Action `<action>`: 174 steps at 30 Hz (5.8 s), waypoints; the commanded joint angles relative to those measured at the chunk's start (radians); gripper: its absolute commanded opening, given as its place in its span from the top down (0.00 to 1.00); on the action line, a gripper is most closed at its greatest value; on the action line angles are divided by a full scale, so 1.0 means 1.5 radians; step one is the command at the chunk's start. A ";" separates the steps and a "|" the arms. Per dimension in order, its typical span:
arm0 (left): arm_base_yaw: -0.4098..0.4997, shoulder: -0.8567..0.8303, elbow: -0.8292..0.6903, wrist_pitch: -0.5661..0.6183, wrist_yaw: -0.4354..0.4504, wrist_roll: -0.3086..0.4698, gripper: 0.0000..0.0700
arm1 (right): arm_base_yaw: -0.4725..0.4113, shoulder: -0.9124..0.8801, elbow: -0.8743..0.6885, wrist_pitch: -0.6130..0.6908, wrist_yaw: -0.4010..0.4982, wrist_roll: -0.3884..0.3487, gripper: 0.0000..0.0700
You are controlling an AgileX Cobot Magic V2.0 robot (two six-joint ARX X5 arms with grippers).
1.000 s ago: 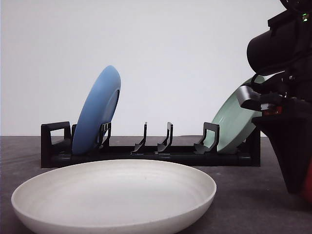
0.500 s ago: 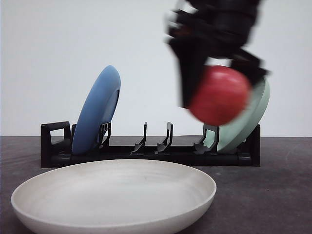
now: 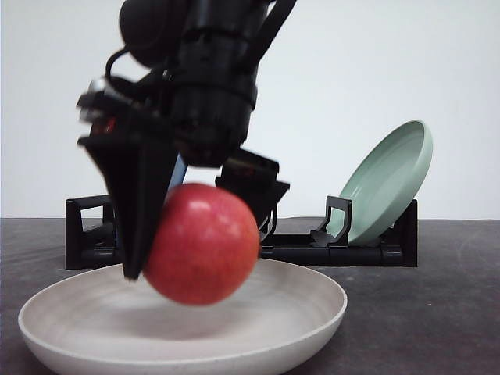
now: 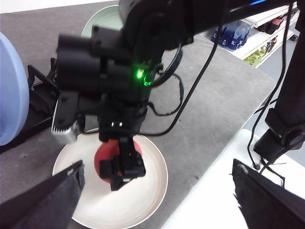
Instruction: Place pomegranate in white plate
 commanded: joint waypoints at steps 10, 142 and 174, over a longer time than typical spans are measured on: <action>-0.010 0.003 0.011 0.008 -0.004 -0.011 0.15 | 0.008 0.035 0.015 -0.015 -0.002 0.008 0.23; 0.915 -0.289 -0.601 0.466 0.278 0.322 1.00 | -0.147 -1.161 -0.448 0.119 0.145 0.039 0.94; 0.915 -0.289 -0.601 0.466 0.278 0.322 1.00 | -0.319 -1.173 -0.502 0.198 0.130 -0.042 0.94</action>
